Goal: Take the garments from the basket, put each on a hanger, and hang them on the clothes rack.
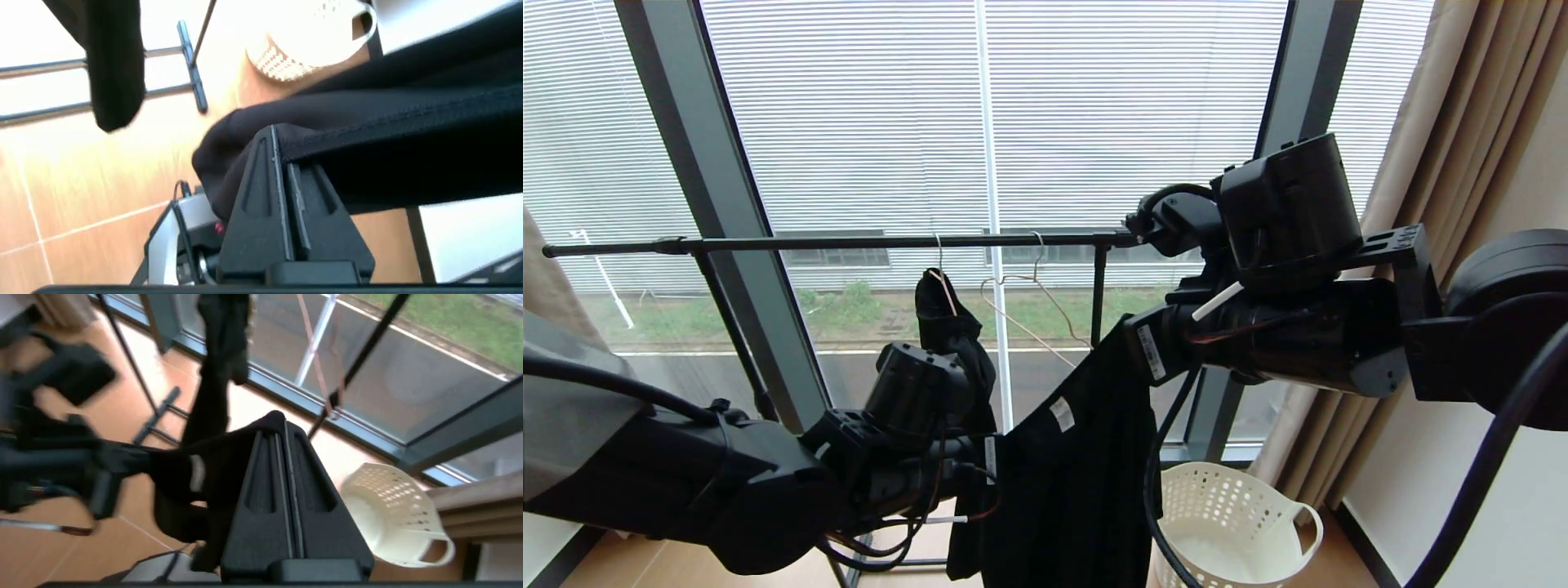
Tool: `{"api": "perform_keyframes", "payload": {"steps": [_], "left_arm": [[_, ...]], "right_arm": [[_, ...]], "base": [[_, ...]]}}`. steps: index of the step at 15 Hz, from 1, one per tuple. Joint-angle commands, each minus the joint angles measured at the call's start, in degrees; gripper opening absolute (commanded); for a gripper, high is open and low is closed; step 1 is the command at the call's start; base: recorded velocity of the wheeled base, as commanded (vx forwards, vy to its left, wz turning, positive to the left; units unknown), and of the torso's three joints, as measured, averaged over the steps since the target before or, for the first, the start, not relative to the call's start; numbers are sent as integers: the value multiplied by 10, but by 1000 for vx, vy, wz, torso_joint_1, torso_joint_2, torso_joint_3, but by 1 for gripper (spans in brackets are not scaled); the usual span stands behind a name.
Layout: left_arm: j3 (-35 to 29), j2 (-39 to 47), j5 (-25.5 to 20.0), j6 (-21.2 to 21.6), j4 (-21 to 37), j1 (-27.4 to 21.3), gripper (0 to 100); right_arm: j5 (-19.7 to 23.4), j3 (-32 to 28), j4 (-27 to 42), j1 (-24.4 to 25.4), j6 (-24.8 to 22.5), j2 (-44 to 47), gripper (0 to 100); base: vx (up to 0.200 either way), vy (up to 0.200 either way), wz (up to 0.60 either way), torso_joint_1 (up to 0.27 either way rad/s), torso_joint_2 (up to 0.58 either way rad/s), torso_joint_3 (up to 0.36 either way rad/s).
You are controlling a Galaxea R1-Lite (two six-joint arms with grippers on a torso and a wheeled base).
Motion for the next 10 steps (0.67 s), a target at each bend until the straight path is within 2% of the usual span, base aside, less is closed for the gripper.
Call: {"api": "perform_keyframes", "payload": {"steps": [1,3,6,10], "left_arm": [[2,-55,0,3,2,21,0],[2,-114,0,42,26,34,0],[-13,-157,0,104,96,36,0],[-59,-163,0,130,173,36,0]], "right_arm": [[-11,9,-1,-18,-13,1,0],[-37,21,-5,-35,-51,1,0],[-72,42,-8,-35,-78,4,0],[-122,68,-9,-31,-104,5,0]], "base": [[0,0,0,0,0,0],[0,0,0,0,0,0],[0,0,0,0,0,0],[0,0,0,0,0,0]]}}
